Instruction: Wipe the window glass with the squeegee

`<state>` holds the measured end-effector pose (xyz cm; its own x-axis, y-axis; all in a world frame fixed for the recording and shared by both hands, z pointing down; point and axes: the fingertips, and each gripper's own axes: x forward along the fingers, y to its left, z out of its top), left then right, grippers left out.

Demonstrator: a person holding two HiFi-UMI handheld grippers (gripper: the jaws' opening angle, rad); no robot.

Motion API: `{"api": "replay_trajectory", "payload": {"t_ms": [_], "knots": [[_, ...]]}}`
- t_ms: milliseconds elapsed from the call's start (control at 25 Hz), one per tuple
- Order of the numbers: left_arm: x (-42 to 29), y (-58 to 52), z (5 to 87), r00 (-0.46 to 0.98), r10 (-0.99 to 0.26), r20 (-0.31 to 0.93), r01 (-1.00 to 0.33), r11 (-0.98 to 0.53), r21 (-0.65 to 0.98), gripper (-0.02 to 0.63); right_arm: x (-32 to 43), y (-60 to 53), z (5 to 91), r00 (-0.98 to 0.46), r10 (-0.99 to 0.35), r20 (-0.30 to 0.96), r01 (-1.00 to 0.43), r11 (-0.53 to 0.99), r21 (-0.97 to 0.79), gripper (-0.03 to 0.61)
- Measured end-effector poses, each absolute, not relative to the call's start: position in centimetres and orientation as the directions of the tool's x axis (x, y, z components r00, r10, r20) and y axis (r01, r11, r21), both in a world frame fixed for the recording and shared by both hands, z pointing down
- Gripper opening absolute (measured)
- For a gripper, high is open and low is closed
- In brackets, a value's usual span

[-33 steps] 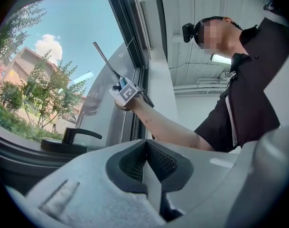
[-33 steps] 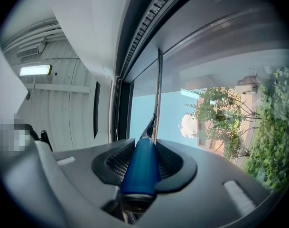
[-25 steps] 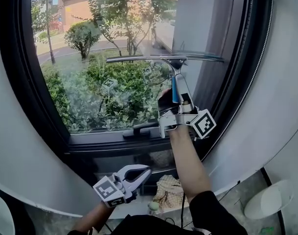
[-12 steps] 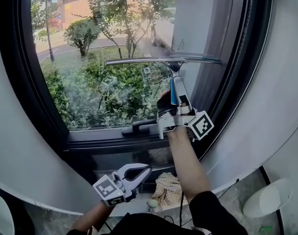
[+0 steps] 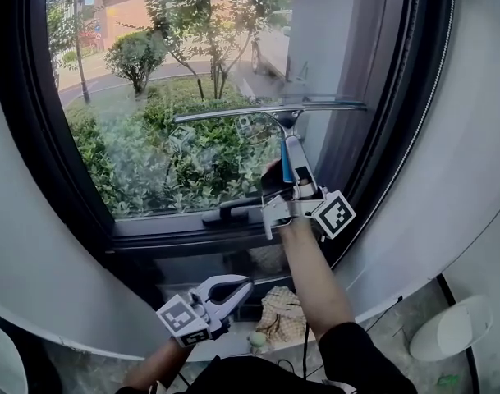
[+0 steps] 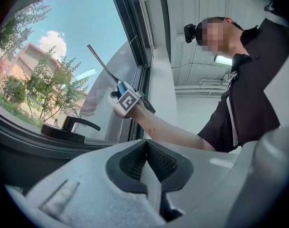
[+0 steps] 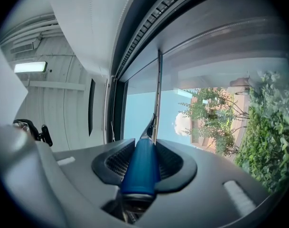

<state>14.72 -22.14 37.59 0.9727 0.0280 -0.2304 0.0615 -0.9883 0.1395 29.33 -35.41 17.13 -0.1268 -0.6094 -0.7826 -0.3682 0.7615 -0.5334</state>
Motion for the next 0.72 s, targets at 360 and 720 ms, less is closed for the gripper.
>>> {"api": "replay_trajectory", "payload": {"t_ms": [360, 720], "knots": [[15.3, -22.1, 38.1, 0.967, 0.037, -0.251, 0.077, -0.986, 0.15, -0.003, 29.3, -35.3, 19.8, -0.136, -0.626, -0.768, -0.364, 0.752, -0.549, 0.135], [15.5, -22.3, 39.5, 0.975, 0.033, -0.222, 0.07, -0.985, 0.16, -0.003, 29.2, -35.1, 21.9, -0.125, -0.639, -0.759, -0.348, 0.745, -0.569, 0.135]]}}
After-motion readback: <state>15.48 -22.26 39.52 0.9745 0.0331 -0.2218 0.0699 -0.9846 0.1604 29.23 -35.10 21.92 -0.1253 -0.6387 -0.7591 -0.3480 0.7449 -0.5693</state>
